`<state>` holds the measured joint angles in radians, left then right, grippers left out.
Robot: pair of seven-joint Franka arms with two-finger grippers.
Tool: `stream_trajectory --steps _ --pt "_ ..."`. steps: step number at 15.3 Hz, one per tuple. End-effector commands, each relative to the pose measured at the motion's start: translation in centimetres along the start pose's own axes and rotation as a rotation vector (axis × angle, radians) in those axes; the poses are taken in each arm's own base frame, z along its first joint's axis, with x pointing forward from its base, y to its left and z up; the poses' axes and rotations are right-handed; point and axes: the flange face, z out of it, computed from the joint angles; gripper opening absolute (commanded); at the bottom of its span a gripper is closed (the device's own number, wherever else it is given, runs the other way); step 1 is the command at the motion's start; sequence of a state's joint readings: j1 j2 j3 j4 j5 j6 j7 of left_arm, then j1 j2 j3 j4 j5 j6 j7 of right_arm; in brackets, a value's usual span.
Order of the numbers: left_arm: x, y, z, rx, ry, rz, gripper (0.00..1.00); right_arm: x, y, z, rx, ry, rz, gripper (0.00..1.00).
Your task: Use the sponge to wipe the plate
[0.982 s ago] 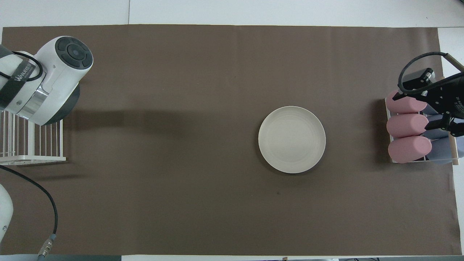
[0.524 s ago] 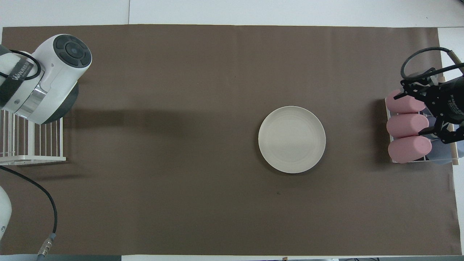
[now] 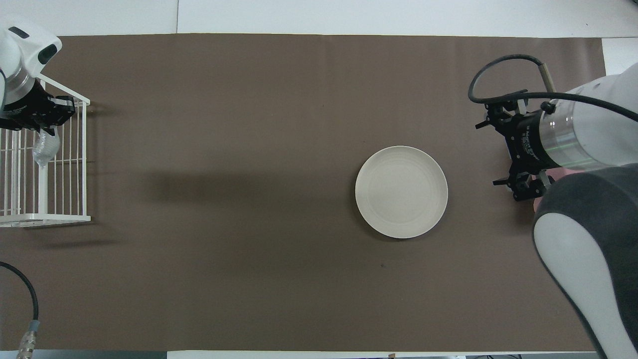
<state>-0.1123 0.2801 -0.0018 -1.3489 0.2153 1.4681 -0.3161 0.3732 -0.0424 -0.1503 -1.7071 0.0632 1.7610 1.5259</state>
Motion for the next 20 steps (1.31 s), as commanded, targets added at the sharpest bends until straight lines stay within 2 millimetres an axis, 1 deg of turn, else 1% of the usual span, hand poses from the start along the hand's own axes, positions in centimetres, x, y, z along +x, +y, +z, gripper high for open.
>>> stream_trajectory --steps 1,2,3,5,6,8,11,13,14,15,17,18,19,20 --pt "-1.3 -3.4 -2.4 -0.344 -0.086 -0.044 0.0 -2.9 0.1 0.8 0.088 -0.049 0.003 1.0" --pt "-1.7 -4.3 -2.6 -0.475 -0.129 -0.059 0.0 -3.9 -0.1 1.0 0.103 -0.052 -0.004 1.0" --pt "-2.1 -4.2 -2.3 -0.554 -0.168 -0.063 0.0 -5.5 -0.2 1.4 0.097 -0.058 0.005 1.0" --pt "-3.3 -2.8 -1.7 -0.657 -0.219 -0.049 0.0 -7.2 0.1 2.2 0.073 -0.063 0.014 1.0" --pt "-4.2 -2.2 -1.4 -0.771 -0.245 -0.063 0.0 -8.4 0.4 2.8 0.063 -0.069 0.029 1.0" --pt "-5.8 -1.6 0.5 -0.953 -0.269 -0.13 0.0 -10.3 0.5 2.8 0.062 -0.073 0.033 1.0" --pt "-9.6 0.5 3.0 -1.164 -0.28 -0.078 0.0 -13.5 1.2 2.9 0.047 -0.08 -0.019 1.0" --pt "-12.2 2.6 4.6 -1.313 -0.275 -0.07 0.0 -14.7 1.5 2.8 0.043 -0.082 -0.039 1.0" --pt "-13.3 3.8 4.9 -1.366 -0.274 -0.084 0.0 -15.8 1.3 2.7 0.047 -0.084 -0.053 1.0" --pt "-14.4 5.0 5.3 -1.41 -0.264 -0.098 0.0 -17.0 0.7 2.9 0.043 -0.084 -0.047 1.0" --pt "-16.2 7.2 6.4 -1.525 -0.252 -0.093 0.0 -20.2 -0.7 3.8 -0.007 -0.11 -0.005 1.0" --pt "-16.8 7.8 7.0 -1.569 -0.235 -0.069 0.0 -20.8 -1.2 3.8 -0.029 -0.115 -0.001 1.0" --pt "-17.6 8.5 8.0 -1.601 -0.231 -0.053 0.0 -21.1 -1.1 3.8 -0.046 -0.112 -0.001 1.0" --pt "-18.2 9.3 8.3 -1.623 -0.235 -0.041 0.0 -21.7 -0.7 3.9 -0.057 -0.11 -0.003 1.0"
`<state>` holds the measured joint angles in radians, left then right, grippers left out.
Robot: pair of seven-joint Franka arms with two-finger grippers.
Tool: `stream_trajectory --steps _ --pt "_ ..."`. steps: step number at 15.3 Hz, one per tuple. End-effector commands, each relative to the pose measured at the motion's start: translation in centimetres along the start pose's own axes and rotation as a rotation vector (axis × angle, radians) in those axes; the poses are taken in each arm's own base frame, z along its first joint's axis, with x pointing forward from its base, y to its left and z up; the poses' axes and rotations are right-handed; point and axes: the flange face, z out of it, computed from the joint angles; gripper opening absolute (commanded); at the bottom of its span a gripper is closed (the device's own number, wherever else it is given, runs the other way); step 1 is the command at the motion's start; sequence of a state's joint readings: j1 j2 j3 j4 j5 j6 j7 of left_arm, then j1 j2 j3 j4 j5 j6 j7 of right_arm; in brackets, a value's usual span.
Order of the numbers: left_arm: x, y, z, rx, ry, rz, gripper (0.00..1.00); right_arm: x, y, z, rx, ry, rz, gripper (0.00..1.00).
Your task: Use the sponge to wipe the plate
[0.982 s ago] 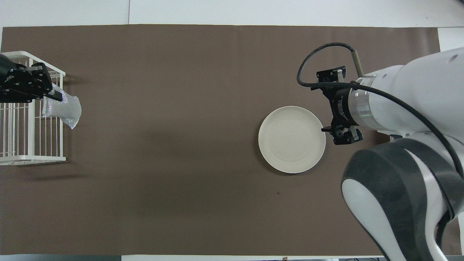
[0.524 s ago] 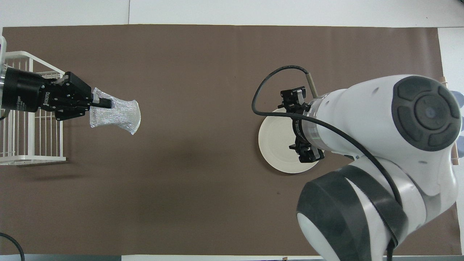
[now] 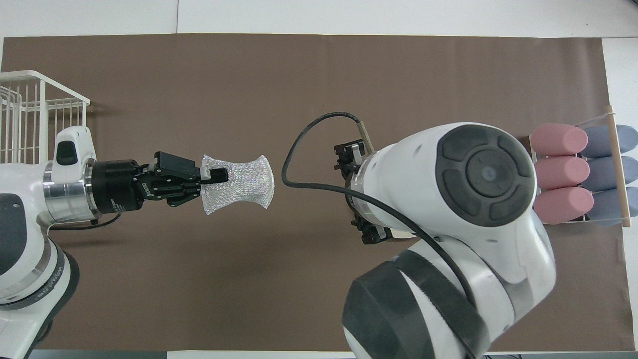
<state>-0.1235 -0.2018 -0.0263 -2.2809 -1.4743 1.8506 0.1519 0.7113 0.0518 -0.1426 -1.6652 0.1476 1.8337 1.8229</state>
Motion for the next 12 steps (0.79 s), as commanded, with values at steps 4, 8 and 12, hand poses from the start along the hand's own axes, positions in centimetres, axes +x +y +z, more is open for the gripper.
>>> stream_trajectory --steps 4,8,12 --pt "-2.9 -4.6 4.0 -0.106 -0.023 0.106 0.0 -4.0 -0.1 0.2 -0.008 -0.009 0.08 1.0" --pt "-3.4 -5.6 6.1 -0.147 -0.039 0.148 0.0 -4.7 -0.7 -0.2 0.012 -0.011 0.067 1.0" --pt "-3.8 -5.4 7.7 -0.175 -0.028 0.145 0.0 -6.3 0.0 1.3 -0.038 0.003 0.028 1.0"
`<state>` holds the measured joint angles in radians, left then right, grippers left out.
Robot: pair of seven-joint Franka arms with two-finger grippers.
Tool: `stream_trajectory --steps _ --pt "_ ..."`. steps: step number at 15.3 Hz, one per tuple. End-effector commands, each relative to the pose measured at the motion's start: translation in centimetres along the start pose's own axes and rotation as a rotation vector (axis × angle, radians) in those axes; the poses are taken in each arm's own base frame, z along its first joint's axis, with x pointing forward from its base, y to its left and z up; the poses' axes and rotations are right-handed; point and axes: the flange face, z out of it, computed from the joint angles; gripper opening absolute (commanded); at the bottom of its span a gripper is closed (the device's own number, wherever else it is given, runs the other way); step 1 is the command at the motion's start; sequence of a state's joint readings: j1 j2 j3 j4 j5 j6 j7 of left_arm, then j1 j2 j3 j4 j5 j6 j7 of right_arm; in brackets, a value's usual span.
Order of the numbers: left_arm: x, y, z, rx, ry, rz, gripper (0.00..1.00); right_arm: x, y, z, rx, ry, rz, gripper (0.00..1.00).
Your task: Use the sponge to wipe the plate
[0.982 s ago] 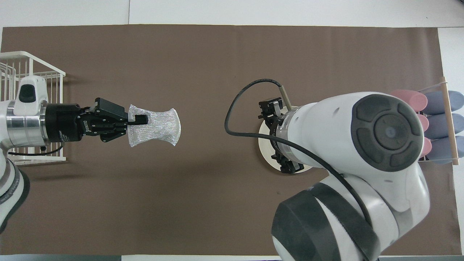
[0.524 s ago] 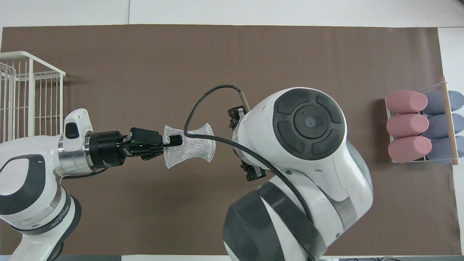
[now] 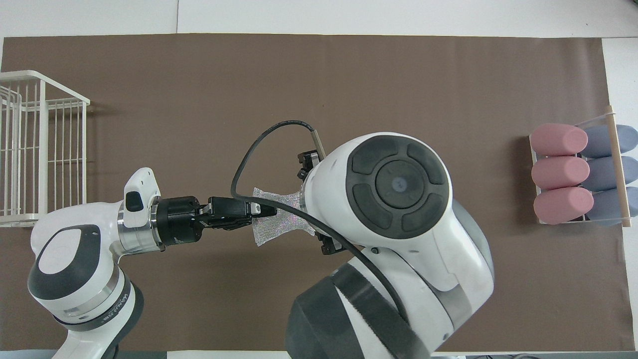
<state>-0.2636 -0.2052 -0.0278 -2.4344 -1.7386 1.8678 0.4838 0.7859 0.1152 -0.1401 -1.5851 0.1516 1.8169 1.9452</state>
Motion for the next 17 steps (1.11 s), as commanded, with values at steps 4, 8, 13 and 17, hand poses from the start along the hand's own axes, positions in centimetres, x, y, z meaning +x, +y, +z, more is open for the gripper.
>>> stream_trajectory --steps 4,8,13,17 --pt "-0.7 -0.4 1.7 -0.01 0.027 0.021 0.0 -2.5 1.4 0.9 -0.066 0.009 -0.045 1.0" --pt "-0.8 -0.4 1.8 -0.009 0.025 0.023 0.0 -1.8 1.2 1.0 -0.069 0.012 -0.048 1.0" --pt "-0.9 -0.6 1.9 -0.008 0.023 0.02 0.0 -1.5 1.2 1.2 -0.071 0.009 -0.04 0.94" --pt "-0.9 -0.6 1.8 -0.008 0.025 0.021 0.0 -1.4 1.1 1.3 -0.069 -0.002 -0.031 0.51"
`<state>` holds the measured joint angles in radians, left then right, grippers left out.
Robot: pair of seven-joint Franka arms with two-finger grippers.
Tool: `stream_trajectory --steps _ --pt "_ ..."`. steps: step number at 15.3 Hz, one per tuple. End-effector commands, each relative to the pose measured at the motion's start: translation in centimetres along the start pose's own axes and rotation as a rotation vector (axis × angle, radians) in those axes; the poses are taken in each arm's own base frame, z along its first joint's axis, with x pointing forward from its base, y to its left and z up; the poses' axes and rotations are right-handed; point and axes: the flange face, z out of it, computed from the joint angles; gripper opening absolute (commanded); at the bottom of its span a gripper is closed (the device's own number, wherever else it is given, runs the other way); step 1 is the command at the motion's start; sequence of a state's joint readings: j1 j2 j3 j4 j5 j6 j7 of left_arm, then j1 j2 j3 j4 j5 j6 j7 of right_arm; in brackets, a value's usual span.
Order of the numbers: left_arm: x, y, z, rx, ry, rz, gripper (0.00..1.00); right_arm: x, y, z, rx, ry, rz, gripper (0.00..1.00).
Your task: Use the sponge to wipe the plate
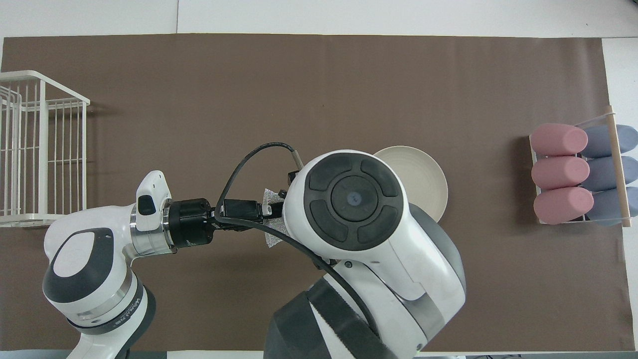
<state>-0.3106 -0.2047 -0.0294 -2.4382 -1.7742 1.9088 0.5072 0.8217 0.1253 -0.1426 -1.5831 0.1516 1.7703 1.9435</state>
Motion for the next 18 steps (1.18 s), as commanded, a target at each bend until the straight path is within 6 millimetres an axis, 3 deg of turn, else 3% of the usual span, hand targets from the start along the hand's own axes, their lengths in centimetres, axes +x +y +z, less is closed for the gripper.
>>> stream_trajectory --steps 1,2,4,9,11,14,18 --pt "-0.3 -0.3 0.1 -0.009 0.019 0.01 0.0 0.6 -0.2 0.1 -0.015 -0.031 0.012 0.28" --pt "-0.3 -0.3 0.2 -0.007 0.019 0.01 0.0 0.9 -0.3 0.3 -0.022 -0.044 0.02 0.12" --pt "-0.7 -0.3 0.8 -0.003 0.005 0.013 0.0 0.9 -0.3 0.1 -0.017 -0.063 0.031 0.04" --pt "-0.9 -0.3 1.2 0.006 0.004 0.015 0.0 1.5 -0.7 -0.1 -0.011 -0.079 0.051 0.01" --pt "-1.0 -0.1 1.1 0.027 0.032 0.003 1.0 1.5 -0.7 -0.1 -0.007 -0.081 0.052 0.0" --pt "-1.4 0.6 1.3 0.041 0.05 -0.029 1.0 4.1 -1.7 -0.3 0.002 -0.073 0.04 0.0" --pt "-1.1 2.1 -0.6 0.149 0.107 -0.022 1.0 9.2 -2.2 0.9 -0.019 -0.044 -0.204 0.0"
